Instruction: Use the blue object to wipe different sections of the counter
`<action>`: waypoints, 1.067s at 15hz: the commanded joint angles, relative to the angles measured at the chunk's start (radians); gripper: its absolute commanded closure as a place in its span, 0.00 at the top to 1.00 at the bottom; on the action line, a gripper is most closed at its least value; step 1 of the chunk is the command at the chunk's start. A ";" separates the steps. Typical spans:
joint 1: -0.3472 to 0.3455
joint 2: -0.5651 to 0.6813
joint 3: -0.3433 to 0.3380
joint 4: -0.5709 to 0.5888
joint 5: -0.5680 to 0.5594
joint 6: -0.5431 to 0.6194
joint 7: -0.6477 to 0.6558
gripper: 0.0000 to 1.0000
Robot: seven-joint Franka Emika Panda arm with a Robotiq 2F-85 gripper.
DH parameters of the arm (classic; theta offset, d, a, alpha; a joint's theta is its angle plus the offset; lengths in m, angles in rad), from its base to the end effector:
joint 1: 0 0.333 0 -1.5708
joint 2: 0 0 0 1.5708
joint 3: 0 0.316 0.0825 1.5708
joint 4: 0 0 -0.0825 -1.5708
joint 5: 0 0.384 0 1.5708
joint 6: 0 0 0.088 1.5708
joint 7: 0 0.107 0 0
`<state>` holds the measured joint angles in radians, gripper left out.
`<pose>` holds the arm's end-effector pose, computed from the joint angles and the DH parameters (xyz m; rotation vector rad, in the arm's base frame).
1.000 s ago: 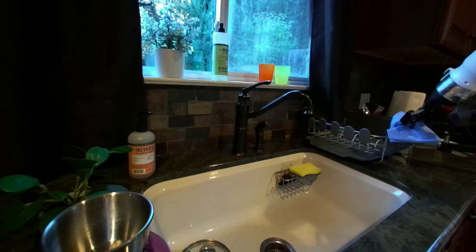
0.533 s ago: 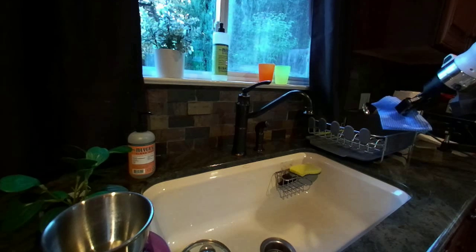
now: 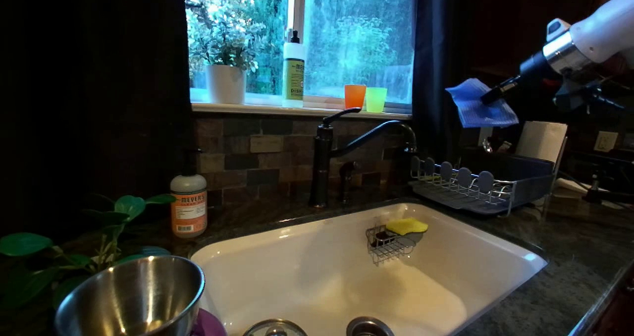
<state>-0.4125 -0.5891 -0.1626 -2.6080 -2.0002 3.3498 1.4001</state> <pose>0.3299 -0.1009 0.4777 2.4501 0.1433 1.3595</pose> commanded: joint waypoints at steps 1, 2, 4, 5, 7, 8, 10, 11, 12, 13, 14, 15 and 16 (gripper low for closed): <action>0.080 0.027 0.095 0.035 -0.009 0.019 -0.026 0.03; 0.119 0.032 0.103 0.040 -0.010 0.020 -0.033 0.03; 0.096 0.012 0.110 0.024 0.000 -0.004 -0.013 0.12; 0.103 0.014 0.124 0.028 0.000 -0.007 -0.013 0.12; 0.103 0.016 0.130 0.033 0.000 -0.008 -0.017 0.12; 0.103 0.017 0.129 0.034 0.000 -0.008 -0.020 0.03; 0.236 0.068 0.116 0.107 0.000 0.005 -0.056 0.03; 0.266 0.100 0.160 0.137 0.018 -0.012 -0.058 0.03; 0.296 0.129 0.195 0.170 0.027 -0.018 -0.061 0.03; 0.332 0.155 0.211 0.205 0.029 -0.011 -0.067 0.03; 0.372 0.186 0.223 0.244 0.031 -0.001 -0.072 0.03; 0.410 0.220 0.233 0.287 0.034 0.012 -0.076 0.03; 0.461 0.252 0.220 0.291 0.193 0.012 -0.249 0.03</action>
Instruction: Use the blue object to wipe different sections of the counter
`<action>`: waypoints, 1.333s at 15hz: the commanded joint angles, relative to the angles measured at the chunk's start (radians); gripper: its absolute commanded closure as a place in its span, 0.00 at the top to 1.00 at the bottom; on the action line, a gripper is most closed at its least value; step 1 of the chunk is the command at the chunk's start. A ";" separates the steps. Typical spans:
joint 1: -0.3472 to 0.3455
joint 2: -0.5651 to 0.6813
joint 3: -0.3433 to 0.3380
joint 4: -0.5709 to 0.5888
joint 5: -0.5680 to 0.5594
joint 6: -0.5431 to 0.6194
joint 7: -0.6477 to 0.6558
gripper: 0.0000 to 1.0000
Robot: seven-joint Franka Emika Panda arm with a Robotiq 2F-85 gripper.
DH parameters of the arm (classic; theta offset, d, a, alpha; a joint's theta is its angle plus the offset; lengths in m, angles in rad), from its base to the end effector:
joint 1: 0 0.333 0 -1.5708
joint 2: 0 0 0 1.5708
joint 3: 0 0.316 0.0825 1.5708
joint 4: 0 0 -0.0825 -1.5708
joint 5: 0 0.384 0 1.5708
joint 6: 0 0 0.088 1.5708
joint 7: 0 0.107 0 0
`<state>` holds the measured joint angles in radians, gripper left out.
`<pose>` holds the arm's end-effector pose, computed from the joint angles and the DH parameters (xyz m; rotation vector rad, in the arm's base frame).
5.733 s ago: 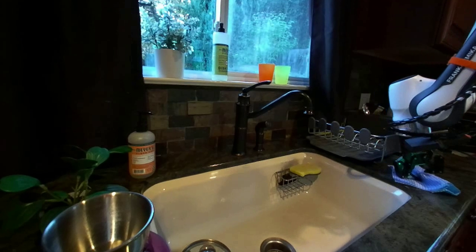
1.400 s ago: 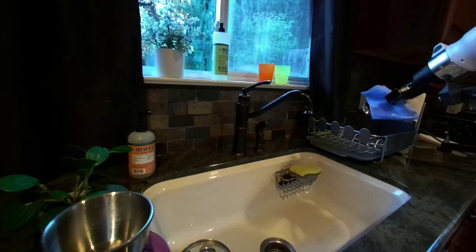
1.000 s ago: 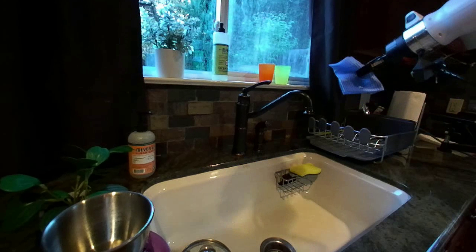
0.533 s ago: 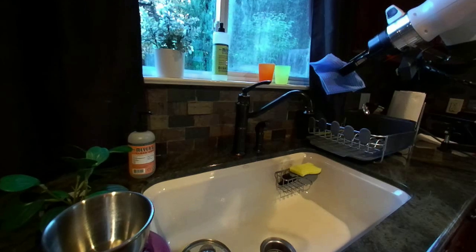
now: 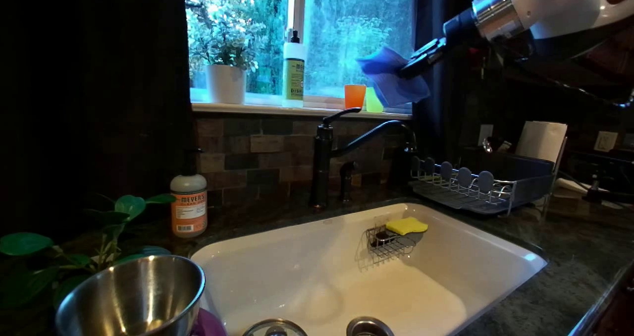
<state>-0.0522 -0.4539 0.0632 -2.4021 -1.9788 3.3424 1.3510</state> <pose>0.3881 0.1056 0.5134 2.3247 0.9440 1.5361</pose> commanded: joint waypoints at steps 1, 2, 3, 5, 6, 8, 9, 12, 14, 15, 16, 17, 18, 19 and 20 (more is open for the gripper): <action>0.131 0.162 0.000 0.131 0.222 0.039 -0.246 0.03; 0.161 0.211 0.004 0.166 0.307 0.054 -0.330 0.03; 0.181 0.259 0.003 0.200 0.380 0.080 -0.408 0.03; 0.208 0.376 0.012 0.305 0.396 0.141 -0.415 0.03; 0.218 0.434 0.016 0.337 0.448 0.176 -0.473 0.03; 0.232 0.543 0.028 0.393 0.504 0.247 -0.533 0.03; 0.236 0.593 0.033 0.409 0.528 0.287 -0.563 0.03; 0.231 0.582 0.035 0.379 0.509 0.296 -0.552 0.03; 0.232 0.627 0.037 0.391 0.510 0.311 -0.559 0.12; 0.231 0.624 0.036 0.392 0.510 0.311 -0.559 0.12; 0.230 0.615 0.036 0.393 0.510 0.311 -0.559 0.12; 0.230 0.605 0.036 0.393 0.510 0.311 -0.559 0.12; 0.230 0.598 0.036 0.393 0.510 0.311 -0.558 0.12; 0.229 0.596 0.036 0.393 0.510 0.311 -0.558 0.03; 0.255 0.551 0.046 0.362 0.510 0.175 -0.529 0.03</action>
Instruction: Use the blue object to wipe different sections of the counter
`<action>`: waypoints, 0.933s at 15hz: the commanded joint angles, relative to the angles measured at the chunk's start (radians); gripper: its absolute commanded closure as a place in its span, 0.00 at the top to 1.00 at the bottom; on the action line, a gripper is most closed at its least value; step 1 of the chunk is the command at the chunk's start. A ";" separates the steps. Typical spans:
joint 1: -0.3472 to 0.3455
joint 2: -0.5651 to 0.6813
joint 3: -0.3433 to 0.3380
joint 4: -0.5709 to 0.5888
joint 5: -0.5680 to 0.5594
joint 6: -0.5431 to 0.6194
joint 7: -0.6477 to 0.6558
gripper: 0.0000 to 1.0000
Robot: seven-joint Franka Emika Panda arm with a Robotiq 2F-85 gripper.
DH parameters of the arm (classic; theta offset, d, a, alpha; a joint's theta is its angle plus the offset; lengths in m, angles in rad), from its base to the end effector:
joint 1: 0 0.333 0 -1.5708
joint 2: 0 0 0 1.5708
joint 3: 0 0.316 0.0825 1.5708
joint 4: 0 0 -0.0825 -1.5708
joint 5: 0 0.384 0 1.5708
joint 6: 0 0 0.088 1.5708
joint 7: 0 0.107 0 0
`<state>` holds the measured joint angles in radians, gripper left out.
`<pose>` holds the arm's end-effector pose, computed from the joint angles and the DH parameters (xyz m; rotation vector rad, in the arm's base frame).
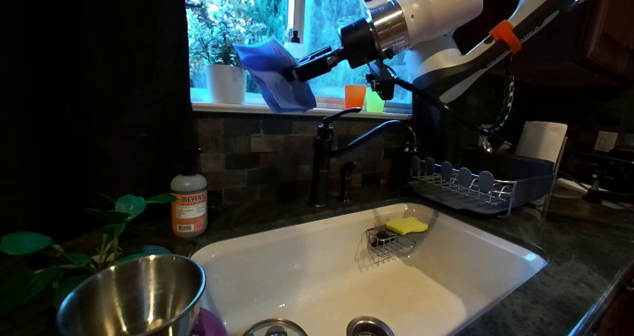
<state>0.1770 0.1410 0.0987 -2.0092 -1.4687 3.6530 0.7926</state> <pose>0.4871 0.2687 0.4787 -2.0121 -1.4171 -1.5128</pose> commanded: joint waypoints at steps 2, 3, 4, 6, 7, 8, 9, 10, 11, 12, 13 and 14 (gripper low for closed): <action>0.084 -0.061 0.008 -0.031 -0.007 -0.303 0.030 0.03; 0.105 -0.060 0.015 -0.037 -0.024 -0.384 0.038 0.03; 0.139 -0.048 0.018 -0.043 -0.006 -0.469 0.024 0.03; 0.199 -0.022 0.042 -0.057 0.092 -0.645 -0.031 0.03; 0.223 -0.008 0.058 -0.052 0.149 -0.735 -0.050 0.03; 0.247 0.012 0.074 -0.027 0.192 -0.828 -0.031 0.03; 0.260 0.033 0.101 -0.001 0.237 -0.917 -0.012 0.03; 0.278 0.055 0.106 0.027 0.253 -0.989 0.028 0.03; 0.287 0.069 0.111 0.047 0.273 -1.034 0.065 0.03; 0.290 0.083 0.107 0.064 0.257 -1.040 0.137 0.03; 0.283 0.040 0.110 0.017 0.240 -1.006 0.063 0.12; 0.288 0.052 0.110 0.032 0.240 -1.021 0.097 0.12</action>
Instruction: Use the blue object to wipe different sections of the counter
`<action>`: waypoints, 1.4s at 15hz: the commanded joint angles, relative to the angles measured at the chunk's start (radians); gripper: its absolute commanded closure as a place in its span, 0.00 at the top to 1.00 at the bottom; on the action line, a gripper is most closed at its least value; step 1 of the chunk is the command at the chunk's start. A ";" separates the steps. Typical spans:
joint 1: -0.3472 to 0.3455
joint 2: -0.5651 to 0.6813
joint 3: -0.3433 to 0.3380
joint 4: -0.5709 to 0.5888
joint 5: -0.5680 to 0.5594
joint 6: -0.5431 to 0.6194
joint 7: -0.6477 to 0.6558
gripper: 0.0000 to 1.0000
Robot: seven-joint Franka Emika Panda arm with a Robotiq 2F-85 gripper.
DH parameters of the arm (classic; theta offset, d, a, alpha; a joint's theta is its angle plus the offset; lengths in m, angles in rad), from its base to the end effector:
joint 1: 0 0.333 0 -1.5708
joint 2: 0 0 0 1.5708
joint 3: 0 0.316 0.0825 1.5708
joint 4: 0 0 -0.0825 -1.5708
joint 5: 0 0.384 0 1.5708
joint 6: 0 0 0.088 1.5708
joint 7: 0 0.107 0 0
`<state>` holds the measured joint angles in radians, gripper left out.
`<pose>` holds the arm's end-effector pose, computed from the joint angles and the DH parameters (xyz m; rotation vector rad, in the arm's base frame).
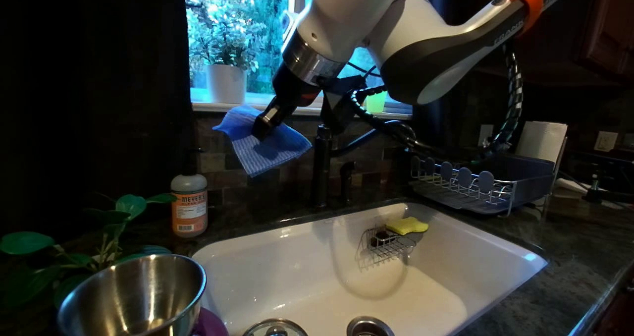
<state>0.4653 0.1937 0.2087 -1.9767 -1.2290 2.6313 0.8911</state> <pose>0.4752 0.4022 0.4119 2.4566 0.9597 1.1726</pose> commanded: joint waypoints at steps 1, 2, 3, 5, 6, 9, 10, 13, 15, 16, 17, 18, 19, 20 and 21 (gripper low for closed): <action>0.000 0.009 -0.001 0.010 0.000 -0.001 0.014 0.12; -0.003 0.015 -0.003 0.016 0.000 -0.001 0.022 0.12; -0.010 0.025 -0.011 0.024 -0.018 0.022 0.027 0.03; -0.046 0.014 -0.043 -0.008 -0.106 0.171 0.064 0.03; -0.080 0.009 -0.055 -0.028 -0.174 0.277 0.077 0.03; -0.148 0.047 -0.112 0.014 -0.350 0.512 0.140 0.03; -0.121 0.026 -0.082 -0.002 -0.264 0.412 0.092 0.03; -0.144 0.029 -0.095 0.001 -0.277 0.443 0.092 0.12; -0.132 0.029 -0.087 0.002 -0.274 0.437 0.092 0.12; -0.132 0.048 -0.081 0.004 -0.233 0.427 0.069 0.03; -0.136 0.068 -0.079 0.004 -0.196 0.434 0.064 0.03; -0.143 0.089 -0.078 0.002 -0.161 0.435 0.060 0.03; -0.149 0.114 -0.079 0.010 -0.145 0.454 0.067 0.03; -0.155 0.144 -0.079 0.022 -0.132 0.474 0.073 0.03; -0.160 0.176 -0.081 0.044 -0.138 0.508 0.082 0.03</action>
<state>0.3240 0.2811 0.1244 -1.9753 -1.3989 3.0704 0.9755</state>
